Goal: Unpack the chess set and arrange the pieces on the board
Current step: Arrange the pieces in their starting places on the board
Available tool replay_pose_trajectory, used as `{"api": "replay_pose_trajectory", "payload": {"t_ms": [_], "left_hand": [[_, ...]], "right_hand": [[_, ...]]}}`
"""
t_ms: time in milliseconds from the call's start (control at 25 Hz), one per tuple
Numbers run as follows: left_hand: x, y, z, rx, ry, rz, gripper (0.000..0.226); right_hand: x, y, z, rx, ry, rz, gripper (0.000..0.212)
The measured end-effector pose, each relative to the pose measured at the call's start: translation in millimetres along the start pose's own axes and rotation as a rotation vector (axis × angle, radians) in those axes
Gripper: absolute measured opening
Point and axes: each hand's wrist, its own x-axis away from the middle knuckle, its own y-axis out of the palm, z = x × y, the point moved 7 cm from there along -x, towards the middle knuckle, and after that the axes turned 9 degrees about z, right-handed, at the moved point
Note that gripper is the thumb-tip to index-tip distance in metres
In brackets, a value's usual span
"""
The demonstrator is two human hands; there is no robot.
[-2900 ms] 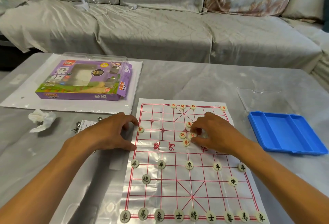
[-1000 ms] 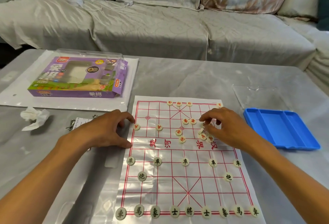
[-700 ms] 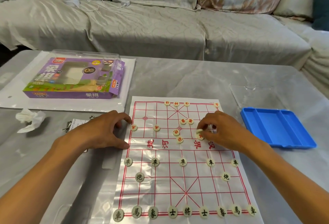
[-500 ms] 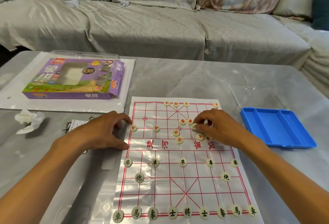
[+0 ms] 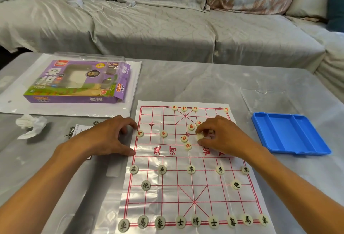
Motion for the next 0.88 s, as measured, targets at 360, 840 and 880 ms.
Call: {"api": "replay_pose_trajectory", "payload": {"t_ms": [360,840,880], "left_hand": [[-0.1,0.3,0.5,0.004,-0.003,-0.006,0.066],[0.5,-0.4,1.4,0.004,-0.018,-0.011,0.067],[0.7,-0.4,1.5,0.004,-0.02,-0.011,0.067]], "right_hand": [[-5.8,0.1,2.4,-0.156,0.088,0.02,0.024],[3.4,3.8,-2.7,-0.009,-0.004,-0.005,0.027],[3.8,3.7,-4.2,-0.012,-0.01,0.0,0.027]]}}
